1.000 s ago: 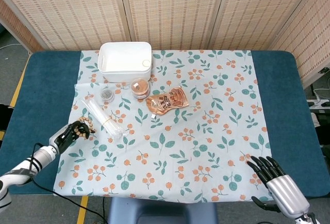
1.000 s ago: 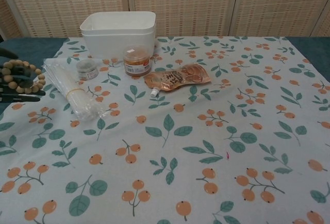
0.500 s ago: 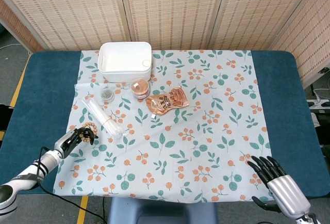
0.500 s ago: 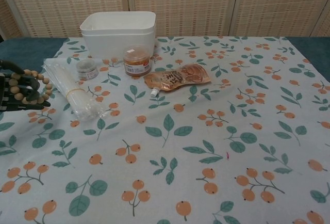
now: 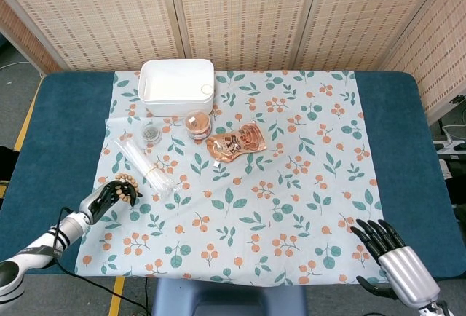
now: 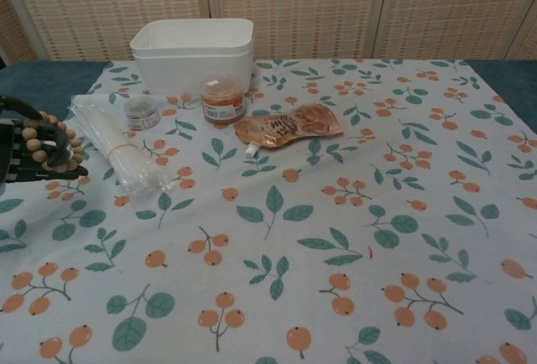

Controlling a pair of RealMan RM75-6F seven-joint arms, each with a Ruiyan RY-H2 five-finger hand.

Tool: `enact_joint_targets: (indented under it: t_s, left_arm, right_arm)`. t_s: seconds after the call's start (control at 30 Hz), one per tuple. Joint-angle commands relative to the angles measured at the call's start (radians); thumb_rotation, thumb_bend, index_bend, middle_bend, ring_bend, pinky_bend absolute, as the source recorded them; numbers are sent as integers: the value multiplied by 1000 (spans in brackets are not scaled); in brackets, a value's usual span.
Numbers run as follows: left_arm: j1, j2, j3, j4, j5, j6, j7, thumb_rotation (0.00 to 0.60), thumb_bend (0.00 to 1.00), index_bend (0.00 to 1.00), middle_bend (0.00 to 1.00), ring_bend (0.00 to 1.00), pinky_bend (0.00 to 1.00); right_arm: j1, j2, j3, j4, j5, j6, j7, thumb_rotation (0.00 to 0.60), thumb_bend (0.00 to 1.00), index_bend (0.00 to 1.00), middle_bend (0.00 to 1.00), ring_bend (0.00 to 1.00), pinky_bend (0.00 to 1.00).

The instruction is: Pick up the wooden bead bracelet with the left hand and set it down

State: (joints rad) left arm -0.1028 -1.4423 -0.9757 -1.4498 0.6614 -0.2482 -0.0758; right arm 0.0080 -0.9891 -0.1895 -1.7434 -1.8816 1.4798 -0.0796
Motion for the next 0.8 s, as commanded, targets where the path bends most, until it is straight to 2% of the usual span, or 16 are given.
enact_joint_targets:
  t_s: [0.03,0.07,0.1,0.13,0.2,0.5,0.53,0.63,0.8]
  left_arm:
    - [-5,0,-4,7,19,-30,24,171,1000,471,508,226,0]
    - [-6,-3,-6,8,22,-34,32,262,1000,458,492,212,0]
    - [-7,-4,-8,10,25,-40,39,426,1000,437,475,196,0]
    - [-8,-5,-12,12,26,-48,45,519,1000,422,467,190,0]
    - [-8,-8,-19,17,25,-67,57,595,1000,387,459,185,0]
    - [-10,-20,-44,48,6,-138,97,600,981,214,419,179,0]
    - [-10,-24,-48,56,1,-149,106,600,952,204,415,177,0]
    - [-6,-31,-62,77,-26,-201,119,600,778,187,396,167,0]
    - [-39,-16,-53,145,-75,-331,102,600,622,175,379,155,0]
  right_arm:
    - [0,0,0,0,1,-1,0,463,204,0,0,0,0]
    - [0,0,0,0,1,-1,0,463,204,0,0,0,0]
    - [0,0,0,1,1,-1,0,463,204,0,0,0,0]
    - [0,0,0,1,1,0,0,464,205,0,0,0,0]
    - [-2,0,1,1,2,3,0,463,204,0,0,0,0]
    - [-5,2,2,2,6,7,0,461,204,0,0,0,0]
    - [-6,3,2,2,6,8,1,461,204,0,0,0,0]
    - [-7,3,3,2,7,11,3,462,205,0,0,0,0]
    - [-5,3,4,3,8,9,6,462,204,0,0,0,0]
